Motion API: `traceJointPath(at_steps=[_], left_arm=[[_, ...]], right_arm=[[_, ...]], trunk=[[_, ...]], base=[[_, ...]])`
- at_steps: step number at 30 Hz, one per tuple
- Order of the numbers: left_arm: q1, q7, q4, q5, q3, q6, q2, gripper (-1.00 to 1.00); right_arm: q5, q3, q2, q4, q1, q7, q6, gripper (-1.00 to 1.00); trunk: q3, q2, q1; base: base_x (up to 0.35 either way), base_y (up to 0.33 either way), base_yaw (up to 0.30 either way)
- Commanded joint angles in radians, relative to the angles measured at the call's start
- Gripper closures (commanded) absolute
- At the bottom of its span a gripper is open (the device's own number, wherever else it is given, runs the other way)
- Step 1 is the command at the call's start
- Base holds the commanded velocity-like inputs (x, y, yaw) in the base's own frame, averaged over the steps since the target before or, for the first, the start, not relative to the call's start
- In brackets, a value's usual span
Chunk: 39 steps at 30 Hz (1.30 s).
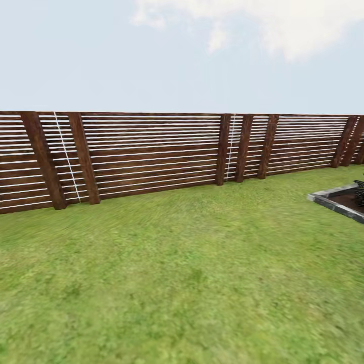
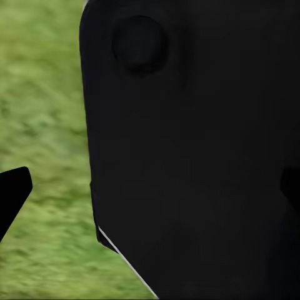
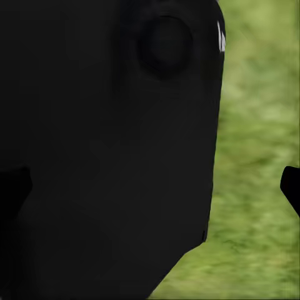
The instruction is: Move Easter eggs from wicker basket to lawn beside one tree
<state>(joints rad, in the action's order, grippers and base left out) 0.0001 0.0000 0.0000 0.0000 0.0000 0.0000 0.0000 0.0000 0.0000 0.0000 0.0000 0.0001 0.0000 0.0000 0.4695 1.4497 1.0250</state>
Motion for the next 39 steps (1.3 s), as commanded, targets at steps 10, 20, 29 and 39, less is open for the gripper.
traceJointPath(at_steps=[10, 20, 29, 39], left_arm=[[-0.003, -0.003, -0.048, 0.006, 0.008, 0.002, -0.008, -1.00], [-0.003, -0.002, -0.066, 0.006, 0.008, 0.002, -0.008, -1.00], [-0.003, -0.002, -0.066, 0.005, 0.008, 0.002, -0.008, -1.00], [-0.003, -0.002, -0.067, 0.006, 0.008, 0.002, -0.008, -1.00]], right_arm=[[0.006, 0.009, 0.001, -0.051, -0.048, -0.005, -0.039, -1.00], [0.007, 0.009, -0.003, -0.068, -0.048, -0.006, -0.057, -1.00], [0.013, 0.013, 0.002, -0.074, -0.048, -0.005, -0.057, -1.00], [0.014, 0.012, 0.003, -0.074, -0.048, -0.010, -0.058, -1.00]], trunk=[[0.000, 0.000, 0.000], [0.000, 0.000, 0.000], [0.002, 0.000, 0.000], [0.013, 0.000, 0.000]], base=[[0.000, 0.000, 0.000], [0.000, 0.000, 0.000], [0.000, 0.000, 0.026], [0.000, 0.000, 0.191]])
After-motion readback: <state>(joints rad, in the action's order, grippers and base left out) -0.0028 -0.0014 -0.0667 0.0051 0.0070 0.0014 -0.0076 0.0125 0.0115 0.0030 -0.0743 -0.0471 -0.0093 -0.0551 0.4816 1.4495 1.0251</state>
